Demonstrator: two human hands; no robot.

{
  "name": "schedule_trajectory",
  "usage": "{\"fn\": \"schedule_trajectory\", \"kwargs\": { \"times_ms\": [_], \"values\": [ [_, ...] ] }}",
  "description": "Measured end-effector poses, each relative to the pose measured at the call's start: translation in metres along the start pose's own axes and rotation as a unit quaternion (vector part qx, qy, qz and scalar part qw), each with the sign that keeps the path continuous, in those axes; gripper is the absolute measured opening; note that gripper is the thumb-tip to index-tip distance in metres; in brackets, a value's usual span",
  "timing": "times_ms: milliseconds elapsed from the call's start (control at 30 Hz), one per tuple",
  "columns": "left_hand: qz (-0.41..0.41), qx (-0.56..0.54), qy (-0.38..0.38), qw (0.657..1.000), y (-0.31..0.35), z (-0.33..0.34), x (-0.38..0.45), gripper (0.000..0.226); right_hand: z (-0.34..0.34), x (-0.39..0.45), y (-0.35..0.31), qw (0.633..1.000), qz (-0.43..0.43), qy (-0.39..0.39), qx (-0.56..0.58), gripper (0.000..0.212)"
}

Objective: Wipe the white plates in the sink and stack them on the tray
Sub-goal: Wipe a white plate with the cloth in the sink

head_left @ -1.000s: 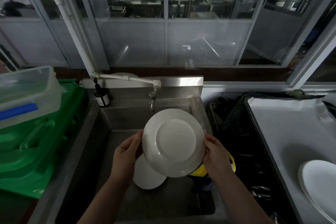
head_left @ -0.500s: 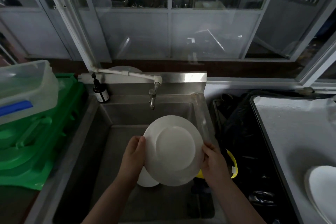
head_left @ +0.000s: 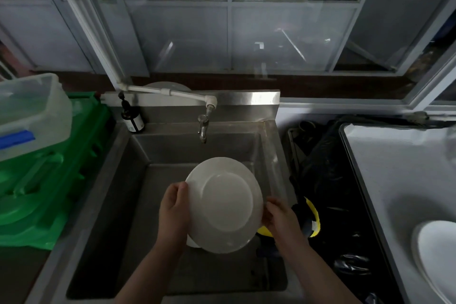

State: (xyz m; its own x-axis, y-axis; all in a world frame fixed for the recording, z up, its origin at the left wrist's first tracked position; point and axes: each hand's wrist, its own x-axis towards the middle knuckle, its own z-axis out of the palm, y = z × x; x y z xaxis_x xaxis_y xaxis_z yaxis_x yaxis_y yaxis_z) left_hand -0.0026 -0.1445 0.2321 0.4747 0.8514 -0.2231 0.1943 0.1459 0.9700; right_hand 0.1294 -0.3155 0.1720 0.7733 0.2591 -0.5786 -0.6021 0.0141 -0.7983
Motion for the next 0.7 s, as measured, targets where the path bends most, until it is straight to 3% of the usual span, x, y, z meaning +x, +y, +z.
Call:
{"fn": "schedule_trajectory", "kwargs": {
  "times_ms": [67, 133, 200, 300, 433, 567, 700],
  "values": [
    [-0.004, 0.009, 0.007, 1.000, -0.005, -0.002, 0.002, 0.027, -0.012, 0.008, 0.008, 0.993, -0.034, 0.028, -0.109, 0.010],
    [-0.010, 0.005, 0.010, 1.000, -0.006, -0.004, 0.002, 0.028, -0.028, 0.015, 0.013, 0.948, -0.110, 0.043, -0.296, 0.010],
    [-0.017, -0.013, 0.015, 1.000, -0.005, -0.003, 0.000, 0.028, -0.047, 0.024, 0.020, 0.853, -0.205, 0.031, -0.480, 0.019],
    [-0.023, -0.026, 0.021, 0.999, -0.007, -0.003, -0.001, 0.029, -0.062, 0.043, 0.030, 0.678, -0.314, -0.027, -0.664, 0.036],
    [-0.042, -0.036, 0.027, 0.998, -0.008, -0.004, -0.003, 0.030, -0.057, 0.047, 0.034, 0.446, -0.245, -0.174, -0.843, 0.066],
    [-0.054, -0.054, 0.026, 0.997, -0.008, -0.004, -0.006, 0.030, -0.044, 0.040, 0.031, 0.276, -0.224, -0.196, -0.914, 0.083],
    [-0.062, -0.051, 0.042, 0.996, -0.011, -0.005, -0.006, 0.030, -0.033, 0.044, 0.037, 0.179, -0.250, -0.193, -0.932, 0.058]
  ]
}}
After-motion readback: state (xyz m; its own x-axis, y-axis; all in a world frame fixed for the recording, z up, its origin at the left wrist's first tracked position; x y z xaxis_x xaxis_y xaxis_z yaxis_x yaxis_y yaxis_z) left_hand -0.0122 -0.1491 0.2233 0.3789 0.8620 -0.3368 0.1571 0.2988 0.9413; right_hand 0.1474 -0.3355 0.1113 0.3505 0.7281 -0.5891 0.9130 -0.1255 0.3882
